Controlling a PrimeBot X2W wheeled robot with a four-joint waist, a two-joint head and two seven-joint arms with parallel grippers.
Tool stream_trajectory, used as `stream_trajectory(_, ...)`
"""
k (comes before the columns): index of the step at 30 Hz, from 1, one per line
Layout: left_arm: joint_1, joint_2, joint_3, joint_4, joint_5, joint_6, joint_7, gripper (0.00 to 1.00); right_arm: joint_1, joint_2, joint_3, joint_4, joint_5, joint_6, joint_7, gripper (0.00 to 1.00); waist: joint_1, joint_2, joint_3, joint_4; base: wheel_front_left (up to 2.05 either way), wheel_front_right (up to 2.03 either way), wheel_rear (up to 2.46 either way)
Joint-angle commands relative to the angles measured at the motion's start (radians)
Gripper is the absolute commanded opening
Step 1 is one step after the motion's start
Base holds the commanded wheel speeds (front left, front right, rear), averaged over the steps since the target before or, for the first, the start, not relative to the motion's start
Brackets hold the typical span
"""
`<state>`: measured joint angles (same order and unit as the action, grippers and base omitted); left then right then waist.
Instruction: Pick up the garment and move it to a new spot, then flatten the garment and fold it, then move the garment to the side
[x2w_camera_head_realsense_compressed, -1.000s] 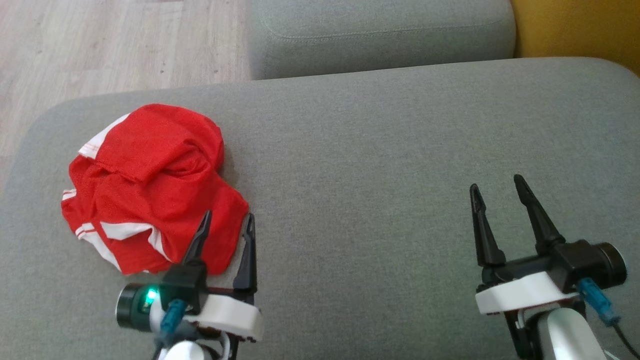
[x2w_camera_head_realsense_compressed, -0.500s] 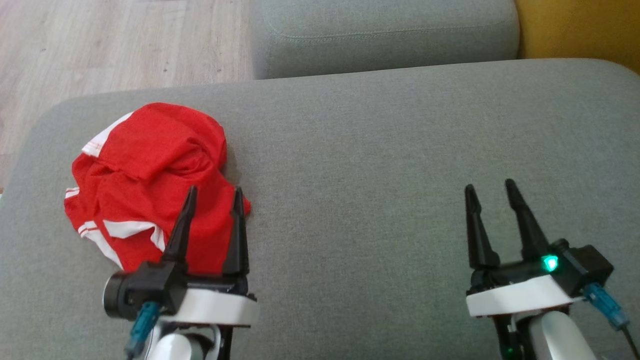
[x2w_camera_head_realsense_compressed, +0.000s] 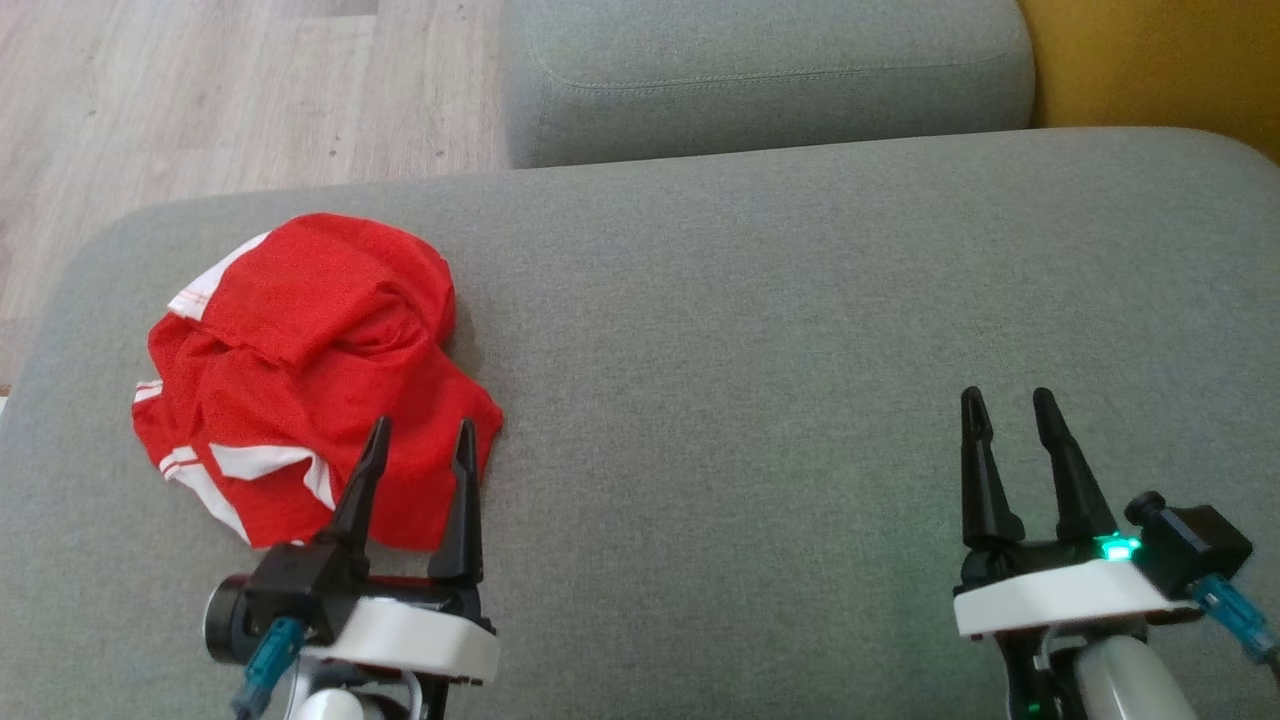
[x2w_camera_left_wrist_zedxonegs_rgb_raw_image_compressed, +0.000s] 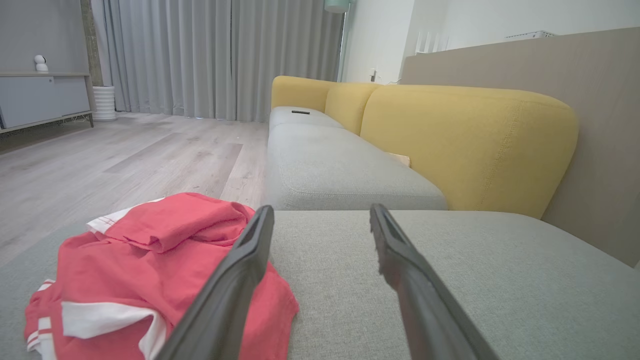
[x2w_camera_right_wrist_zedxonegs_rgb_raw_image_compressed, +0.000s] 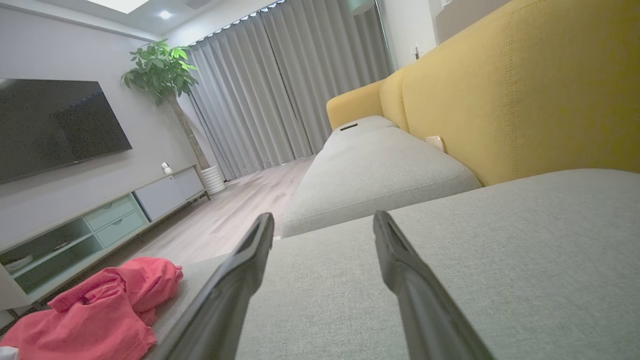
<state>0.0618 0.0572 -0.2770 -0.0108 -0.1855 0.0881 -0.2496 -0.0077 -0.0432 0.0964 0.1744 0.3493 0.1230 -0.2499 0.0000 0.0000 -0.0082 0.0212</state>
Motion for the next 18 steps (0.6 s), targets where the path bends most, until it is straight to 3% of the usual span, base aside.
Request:
stream_trajectory(1,-0.029,-0.007,0.031,-0.028,-0.007,0.004,-0.012,1.0,-0.022,-0.007,0.019,-0.026,-0.013,0.008,-0.012,1.0,0.0,0.0,-0.001,0.0,0.0,0.0,0.0)
stream_trajectory(11,-0.032,-0.007,0.031,-0.014,-0.019,0.013,-0.012,1.0,-0.024,-0.007,0.016,-0.012,-0.033,0.008,-0.012,1.0,0.0,0.0,0.004,0.013,0.0,0.0,0.0)
stream_trajectory(18,-0.035,-0.007,0.04,-0.007,-0.018,0.02,-0.012,1.0,-0.025,-0.007,0.017,0.001,-0.047,0.008,-0.012,1.0,0.0,0.0,0.001,0.056,0.0,0.0,0.0)
